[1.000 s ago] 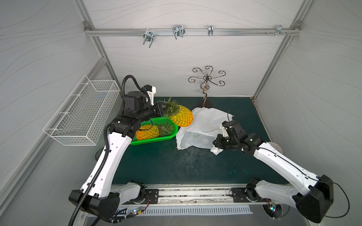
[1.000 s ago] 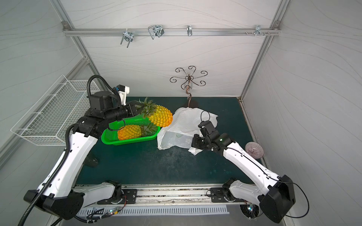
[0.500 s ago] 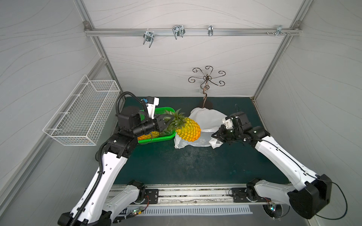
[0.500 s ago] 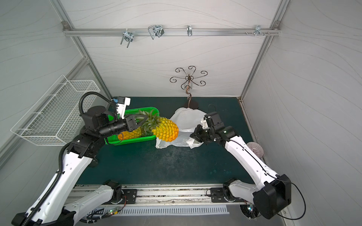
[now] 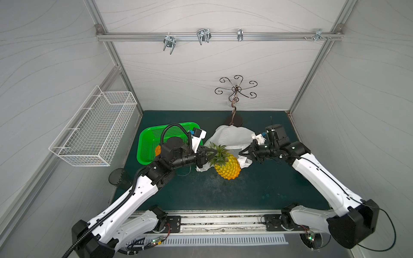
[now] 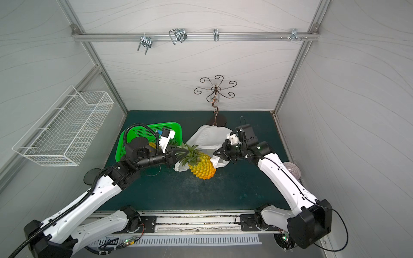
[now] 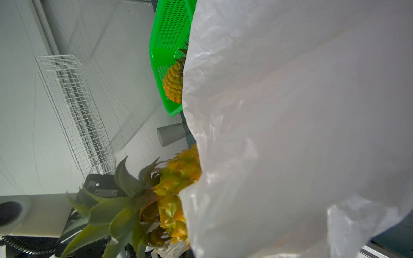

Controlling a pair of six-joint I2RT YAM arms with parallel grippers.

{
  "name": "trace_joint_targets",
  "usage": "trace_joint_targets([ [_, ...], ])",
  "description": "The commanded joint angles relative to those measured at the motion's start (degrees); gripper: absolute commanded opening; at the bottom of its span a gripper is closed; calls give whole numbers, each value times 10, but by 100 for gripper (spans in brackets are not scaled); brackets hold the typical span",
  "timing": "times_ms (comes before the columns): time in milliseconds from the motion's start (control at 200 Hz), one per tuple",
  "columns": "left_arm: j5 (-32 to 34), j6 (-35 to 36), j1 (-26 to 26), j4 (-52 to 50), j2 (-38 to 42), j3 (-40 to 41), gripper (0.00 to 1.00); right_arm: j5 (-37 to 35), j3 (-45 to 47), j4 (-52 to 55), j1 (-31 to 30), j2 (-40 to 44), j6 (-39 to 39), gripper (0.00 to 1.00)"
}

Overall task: Place the pineapple into a plastic bag & tie a knot
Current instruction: Place the pineapple in the plastic bag.

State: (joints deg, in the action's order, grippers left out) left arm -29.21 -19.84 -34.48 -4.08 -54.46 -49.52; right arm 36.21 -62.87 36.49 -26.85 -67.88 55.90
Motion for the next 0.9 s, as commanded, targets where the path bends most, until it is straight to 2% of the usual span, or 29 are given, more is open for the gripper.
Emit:
trace_joint_targets([
  [0, 45, 27, -5, 180, 20, -25, 0, 60, -4, -2, 7, 10, 5, 0],
  [190, 61, 86, -5, 192, 12, -15, 0, 100, 6, -22, 23, 24, 29, 0],
  [370, 71, 92, -5, 240, -1, 0, 0, 113, 3, -22, 28, 19, 30, 0],
  [490, 85, 97, -5, 277, -11, 18, 0, 131, 7, -54, 28, 19, 56, 0],
  [725, 78, 102, -8, 381, -38, 66, 0, 157, -16, -77, 30, 15, 87, 0],
  [895, 70, 117, -19, 405, -65, 71, 0, 167, -35, -61, 31, 13, 82, 0],
])
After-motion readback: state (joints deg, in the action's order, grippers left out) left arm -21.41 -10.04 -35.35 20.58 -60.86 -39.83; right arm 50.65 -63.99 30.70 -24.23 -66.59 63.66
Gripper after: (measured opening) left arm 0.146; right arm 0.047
